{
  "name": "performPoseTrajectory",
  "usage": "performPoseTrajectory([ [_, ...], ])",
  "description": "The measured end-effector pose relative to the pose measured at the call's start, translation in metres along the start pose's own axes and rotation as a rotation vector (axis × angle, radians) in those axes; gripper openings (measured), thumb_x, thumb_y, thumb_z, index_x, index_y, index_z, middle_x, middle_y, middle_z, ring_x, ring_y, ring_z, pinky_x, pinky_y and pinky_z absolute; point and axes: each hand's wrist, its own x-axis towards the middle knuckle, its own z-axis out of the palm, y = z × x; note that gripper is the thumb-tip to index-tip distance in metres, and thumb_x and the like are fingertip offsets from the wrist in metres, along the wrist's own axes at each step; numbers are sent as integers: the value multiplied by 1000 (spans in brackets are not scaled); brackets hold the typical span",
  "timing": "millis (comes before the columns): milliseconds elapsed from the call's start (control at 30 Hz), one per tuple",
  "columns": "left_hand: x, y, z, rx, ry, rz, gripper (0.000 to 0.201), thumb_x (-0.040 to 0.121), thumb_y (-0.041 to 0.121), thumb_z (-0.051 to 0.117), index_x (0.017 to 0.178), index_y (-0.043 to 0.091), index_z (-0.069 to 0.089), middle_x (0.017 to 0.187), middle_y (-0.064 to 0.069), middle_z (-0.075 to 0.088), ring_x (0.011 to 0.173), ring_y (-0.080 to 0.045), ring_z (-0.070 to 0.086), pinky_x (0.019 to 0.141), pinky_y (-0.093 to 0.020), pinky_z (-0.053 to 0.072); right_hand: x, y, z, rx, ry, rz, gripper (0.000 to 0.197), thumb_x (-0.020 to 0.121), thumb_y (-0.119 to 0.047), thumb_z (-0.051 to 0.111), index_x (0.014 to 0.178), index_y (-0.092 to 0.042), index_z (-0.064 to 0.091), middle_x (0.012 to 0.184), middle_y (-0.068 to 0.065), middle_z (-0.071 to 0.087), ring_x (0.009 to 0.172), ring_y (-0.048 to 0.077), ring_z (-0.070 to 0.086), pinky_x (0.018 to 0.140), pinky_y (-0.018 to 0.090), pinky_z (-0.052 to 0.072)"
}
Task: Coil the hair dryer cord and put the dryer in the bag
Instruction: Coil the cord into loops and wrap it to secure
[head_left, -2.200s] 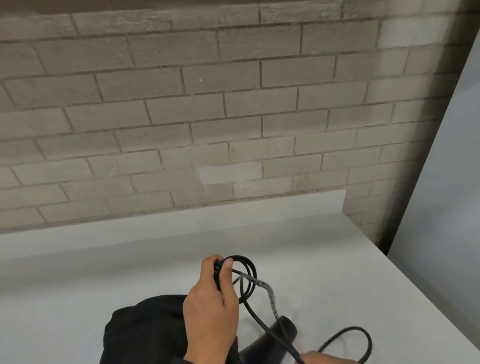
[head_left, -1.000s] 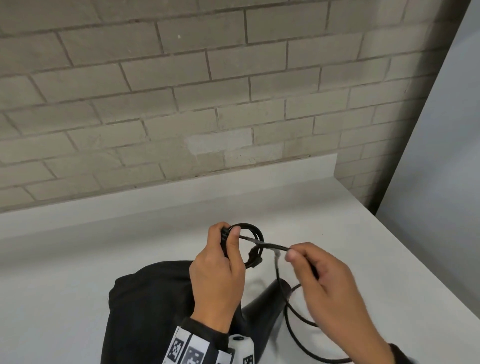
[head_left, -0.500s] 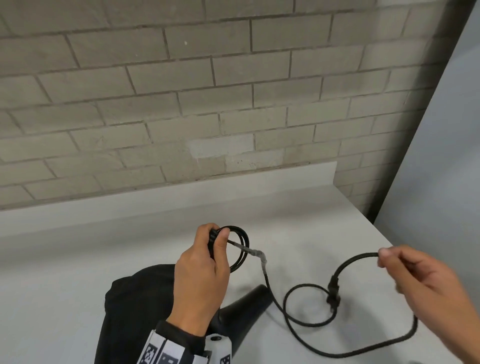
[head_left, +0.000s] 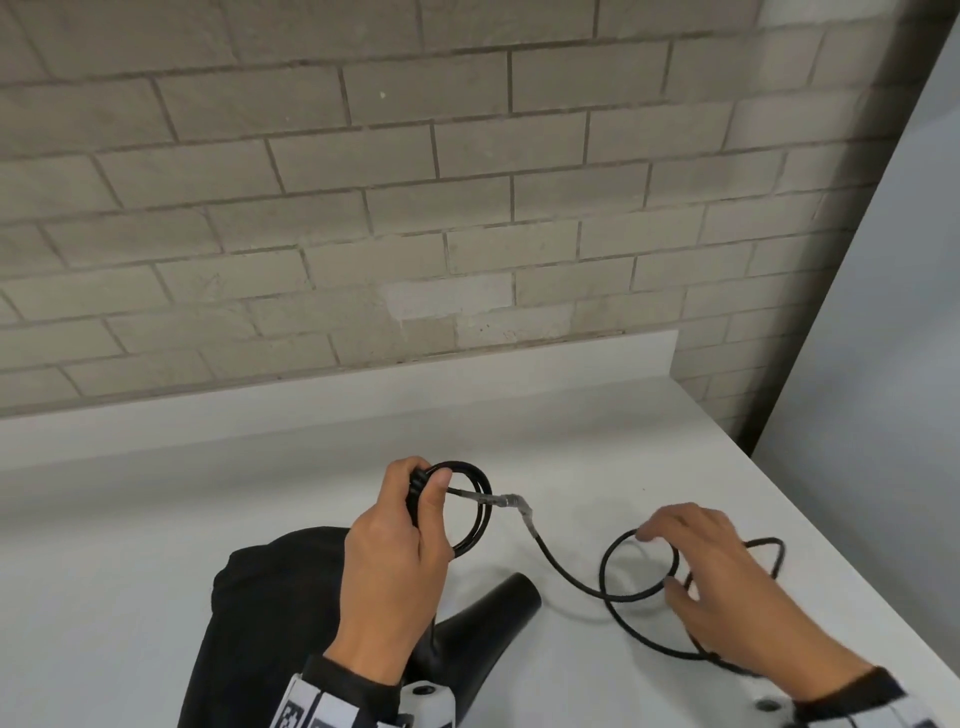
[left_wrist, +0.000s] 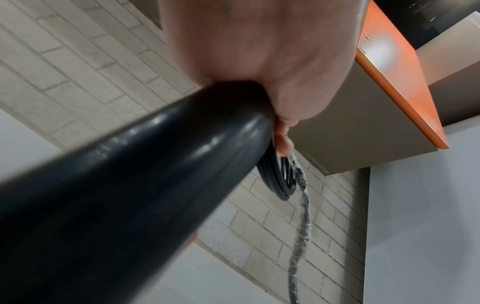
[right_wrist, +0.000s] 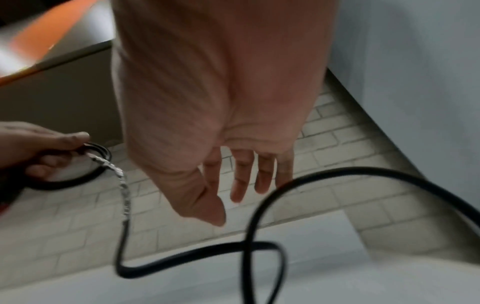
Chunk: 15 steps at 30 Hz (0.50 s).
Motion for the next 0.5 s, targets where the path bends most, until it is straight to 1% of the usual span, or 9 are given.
performPoseTrajectory([
  [100, -2, 2, 1, 4, 5, 12, 24, 93, 50, 40, 102, 31, 52, 53, 1, 59, 51, -15, 60, 52, -35, 50, 10, -39, 11, 231, 95, -52, 38, 92, -25, 61, 123, -39, 45, 123, -25, 44, 120, -7, 38, 99, 6, 29],
  [167, -3, 2, 1, 9, 7, 16, 23, 93, 49, 40, 102, 32, 51, 52, 3, 59, 52, -11, 61, 52, -30, 49, 18, -65, 15, 345, 118, -57, 41, 95, -38, 54, 131, -42, 35, 131, -35, 36, 124, -15, 33, 99, 2, 26],
  [233, -3, 2, 1, 17, 3, 22, 23, 93, 49, 39, 102, 31, 51, 52, 7, 59, 57, -7, 63, 54, -25, 49, 26, -85, 19, 430, 75, -75, 48, 96, -43, 51, 138, -42, 27, 136, -40, 28, 127, -23, 25, 101, -2, 20],
  [267, -3, 3, 1, 22, 0, 27, 23, 93, 49, 38, 103, 31, 50, 53, 8, 59, 59, -6, 63, 55, -23, 49, 30, -92, 19, 452, 50, -103, 50, 96, -44, 51, 140, -39, 28, 138, -37, 31, 129, -20, 26, 104, 0, 21],
  [300, -3, 3, 1, 27, -2, 31, 23, 94, 49, 38, 103, 31, 50, 55, 9, 58, 59, -5, 64, 56, -21, 49, 33, -98, 19, 460, 35, -138, 47, 96, -44, 51, 138, -37, 32, 136, -32, 39, 129, -15, 32, 107, 6, 27],
  [333, -3, 3, 2, 32, -1, 34, 23, 94, 49, 38, 103, 32, 49, 56, 10, 58, 58, -5, 64, 55, -22, 49, 36, -103, 18, 464, 33, -178, 40, 96, -41, 52, 133, -37, 37, 129, -27, 48, 125, -10, 41, 105, 14, 34],
  [400, -3, 1, 2, 47, 14, 34, 23, 94, 50, 37, 103, 33, 49, 58, 9, 58, 54, -7, 63, 53, -26, 49, 39, -111, 7, 467, 81, -247, 19, 97, -33, 53, 115, -36, 49, 105, -20, 57, 105, 2, 55, 91, 23, 46],
  [433, -2, 0, 2, 57, 21, 30, 25, 94, 52, 36, 103, 32, 49, 59, 9, 59, 52, -9, 63, 51, -28, 49, 39, -114, 0, 469, 118, -271, 11, 97, -29, 53, 107, -33, 52, 97, -18, 55, 97, 6, 56, 84, 23, 47],
  [500, 0, -3, 2, 82, 24, 34, 31, 94, 54, 34, 103, 30, 51, 58, 8, 59, 49, -11, 62, 49, -30, 49, 39, -120, -16, 471, 192, -314, 6, 98, -23, 53, 100, -27, 57, 91, -16, 52, 87, 8, 54, 75, 15, 43],
])
